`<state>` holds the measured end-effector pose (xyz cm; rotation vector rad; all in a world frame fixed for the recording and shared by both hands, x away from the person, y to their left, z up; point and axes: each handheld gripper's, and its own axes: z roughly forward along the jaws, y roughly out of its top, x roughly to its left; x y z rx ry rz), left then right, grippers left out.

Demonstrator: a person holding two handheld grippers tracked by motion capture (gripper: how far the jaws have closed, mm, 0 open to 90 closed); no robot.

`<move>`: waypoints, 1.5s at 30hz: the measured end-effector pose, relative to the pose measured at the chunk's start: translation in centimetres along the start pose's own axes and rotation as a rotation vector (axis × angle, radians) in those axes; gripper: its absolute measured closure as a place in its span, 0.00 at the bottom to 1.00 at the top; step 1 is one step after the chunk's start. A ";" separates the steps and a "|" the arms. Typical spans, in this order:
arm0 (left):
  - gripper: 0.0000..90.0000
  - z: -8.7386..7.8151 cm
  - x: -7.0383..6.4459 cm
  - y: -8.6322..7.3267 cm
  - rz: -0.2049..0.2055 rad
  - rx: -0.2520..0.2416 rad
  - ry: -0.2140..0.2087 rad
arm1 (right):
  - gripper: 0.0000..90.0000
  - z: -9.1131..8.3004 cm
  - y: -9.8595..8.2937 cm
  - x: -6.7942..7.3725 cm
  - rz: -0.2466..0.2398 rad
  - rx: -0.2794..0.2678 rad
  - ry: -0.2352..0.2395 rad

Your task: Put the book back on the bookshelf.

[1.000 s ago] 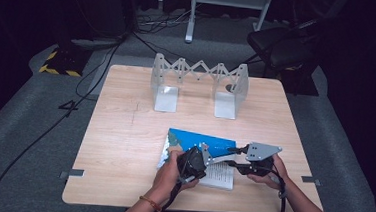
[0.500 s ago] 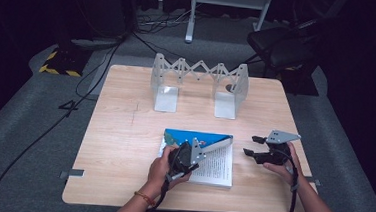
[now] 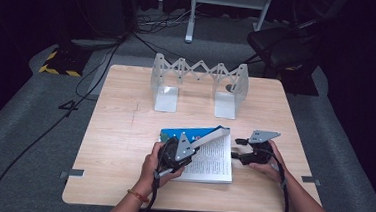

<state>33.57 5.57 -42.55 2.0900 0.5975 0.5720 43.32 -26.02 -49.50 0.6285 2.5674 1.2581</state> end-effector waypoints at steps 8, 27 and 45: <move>0.82 -0.3 0.7 0.0 -0.054 -0.042 -0.071 | 0.50 -2.0 1.5 0.5 -0.016 -0.172 -0.017; 0.80 -3.0 0.8 -1.8 -0.128 -0.077 -0.078 | 0.53 -3.1 6.7 2.7 -0.048 -0.283 -0.047; 0.81 -1.1 1.4 -1.2 -0.136 -0.173 -0.192 | 0.60 -3.3 7.1 1.8 0.005 -0.303 -0.073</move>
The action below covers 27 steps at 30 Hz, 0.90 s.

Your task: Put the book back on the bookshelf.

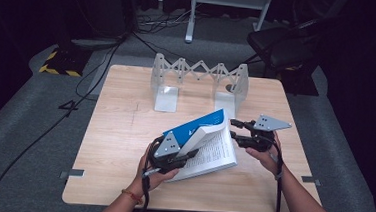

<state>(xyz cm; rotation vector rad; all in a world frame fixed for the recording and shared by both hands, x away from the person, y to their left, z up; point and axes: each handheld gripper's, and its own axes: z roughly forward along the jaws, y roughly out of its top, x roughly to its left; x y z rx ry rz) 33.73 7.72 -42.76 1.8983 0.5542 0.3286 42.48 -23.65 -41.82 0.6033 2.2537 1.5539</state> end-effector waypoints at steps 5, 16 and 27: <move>0.79 1.5 -0.3 1.0 0.028 -0.002 -0.047 | 0.61 -1.2 -0.1 -0.8 -0.005 -0.003 -0.033; 0.77 -0.3 -0.8 0.7 -0.004 -0.057 -0.028 | 0.61 -2.0 1.1 -0.1 0.003 -0.072 -0.005; 0.74 -3.4 -0.9 -0.5 -0.002 -0.054 0.046 | 0.58 -0.2 3.6 2.3 -0.009 -0.135 0.088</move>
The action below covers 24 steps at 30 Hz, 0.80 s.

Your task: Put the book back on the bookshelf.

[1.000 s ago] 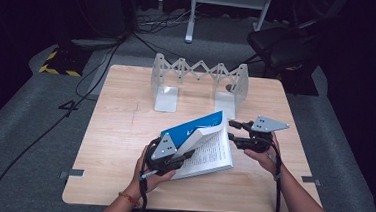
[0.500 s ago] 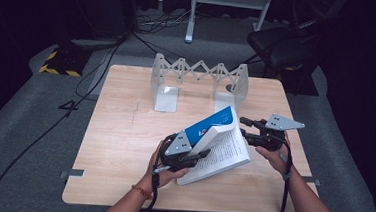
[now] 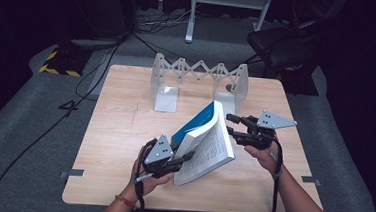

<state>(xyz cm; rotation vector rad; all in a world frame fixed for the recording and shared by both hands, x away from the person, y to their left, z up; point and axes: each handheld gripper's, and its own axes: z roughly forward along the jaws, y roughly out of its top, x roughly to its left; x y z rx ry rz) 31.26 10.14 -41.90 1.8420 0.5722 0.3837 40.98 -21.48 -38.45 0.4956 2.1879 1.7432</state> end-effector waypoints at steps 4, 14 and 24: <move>0.67 -0.4 0.0 -0.4 0.010 0.018 0.007 | 0.56 0.6 0.5 0.7 -0.015 -0.004 0.025; 0.74 -1.0 1.5 -1.6 -0.069 0.029 -0.049 | 0.41 3.4 0.3 2.3 -0.004 0.055 0.137; 0.76 1.3 2.4 -0.8 -0.070 -0.018 -0.163 | 0.43 1.7 -0.7 1.2 -0.035 0.053 0.101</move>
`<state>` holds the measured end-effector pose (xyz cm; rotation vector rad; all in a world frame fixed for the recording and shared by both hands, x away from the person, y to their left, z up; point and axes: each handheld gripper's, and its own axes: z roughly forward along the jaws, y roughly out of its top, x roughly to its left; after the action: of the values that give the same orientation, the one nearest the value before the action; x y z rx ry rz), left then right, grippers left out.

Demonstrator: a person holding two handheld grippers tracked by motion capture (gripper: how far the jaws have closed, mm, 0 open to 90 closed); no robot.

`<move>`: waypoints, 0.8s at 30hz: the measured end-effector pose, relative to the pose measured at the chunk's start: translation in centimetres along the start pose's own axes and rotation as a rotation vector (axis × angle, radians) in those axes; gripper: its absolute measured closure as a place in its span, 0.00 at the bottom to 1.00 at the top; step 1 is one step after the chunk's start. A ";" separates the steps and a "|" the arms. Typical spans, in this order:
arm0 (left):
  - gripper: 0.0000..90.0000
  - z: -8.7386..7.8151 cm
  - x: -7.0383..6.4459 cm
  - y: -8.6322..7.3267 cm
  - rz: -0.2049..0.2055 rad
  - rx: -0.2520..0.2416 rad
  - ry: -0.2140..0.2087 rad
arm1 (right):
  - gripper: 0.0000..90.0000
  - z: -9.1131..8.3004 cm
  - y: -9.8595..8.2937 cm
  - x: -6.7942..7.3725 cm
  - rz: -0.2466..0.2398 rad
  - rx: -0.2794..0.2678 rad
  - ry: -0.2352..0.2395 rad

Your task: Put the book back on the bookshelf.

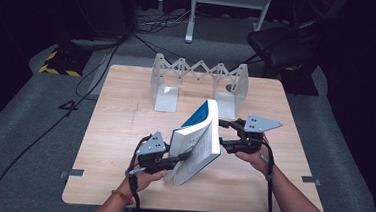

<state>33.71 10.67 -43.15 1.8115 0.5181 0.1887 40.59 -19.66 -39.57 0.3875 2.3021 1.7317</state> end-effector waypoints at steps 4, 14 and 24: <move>0.77 1.2 0.0 0.4 0.002 -0.002 -0.026 | 0.43 -1.1 -0.6 -0.4 0.008 -0.007 -0.024; 0.75 5.2 0.1 1.6 0.010 -0.010 -0.094 | 0.45 -4.4 -0.8 -1.8 0.035 -0.036 -0.098; 0.67 3.7 -0.8 2.2 0.124 0.042 -0.022 | 0.48 -4.7 -0.9 -0.5 0.010 -0.033 -0.096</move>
<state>35.02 6.63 -42.08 1.8865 0.3970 0.2447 39.41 -24.33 -39.13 0.4662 2.2058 1.7136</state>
